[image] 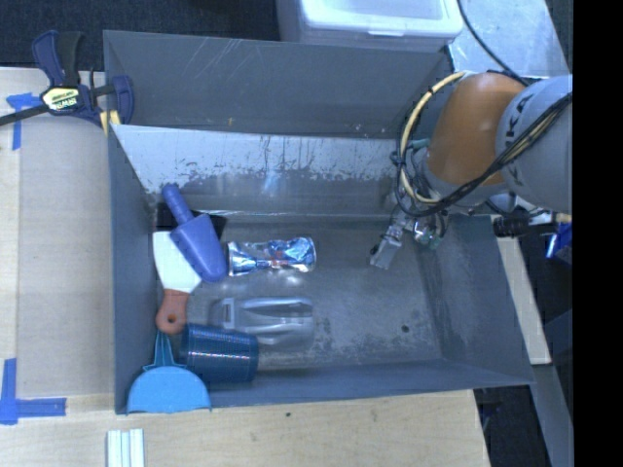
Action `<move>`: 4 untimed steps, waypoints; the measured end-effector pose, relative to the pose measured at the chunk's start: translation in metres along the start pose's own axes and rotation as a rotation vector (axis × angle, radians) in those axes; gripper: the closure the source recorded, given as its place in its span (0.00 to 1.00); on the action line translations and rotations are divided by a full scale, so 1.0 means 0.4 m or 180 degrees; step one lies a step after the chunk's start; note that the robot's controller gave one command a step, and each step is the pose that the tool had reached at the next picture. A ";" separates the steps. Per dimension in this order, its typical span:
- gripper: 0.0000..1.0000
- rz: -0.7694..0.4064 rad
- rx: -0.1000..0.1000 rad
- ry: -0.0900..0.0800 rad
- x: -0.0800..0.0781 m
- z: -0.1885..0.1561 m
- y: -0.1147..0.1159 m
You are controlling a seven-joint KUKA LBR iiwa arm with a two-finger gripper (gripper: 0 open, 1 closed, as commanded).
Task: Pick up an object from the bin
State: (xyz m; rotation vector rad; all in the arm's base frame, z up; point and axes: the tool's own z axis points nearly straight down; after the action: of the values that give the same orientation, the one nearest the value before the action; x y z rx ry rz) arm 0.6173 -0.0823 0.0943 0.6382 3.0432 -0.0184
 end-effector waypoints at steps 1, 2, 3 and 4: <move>0.00 -0.0418 -0.0030 0.0046 0.130 0.043 0.245; 0.00 0.0368 -0.0008 0.0004 0.039 0.052 0.049; 0.00 -0.0165 -0.0030 0.0029 0.113 0.040 0.213; 0.00 0.0184 -0.0017 0.0014 0.125 0.047 0.110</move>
Offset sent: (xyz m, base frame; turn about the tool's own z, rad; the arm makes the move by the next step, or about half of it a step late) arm -0.0061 -0.0093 -0.0229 0.1839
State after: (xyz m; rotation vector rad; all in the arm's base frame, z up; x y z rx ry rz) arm 0.5900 -0.0222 0.0736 0.7265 3.0265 -0.0074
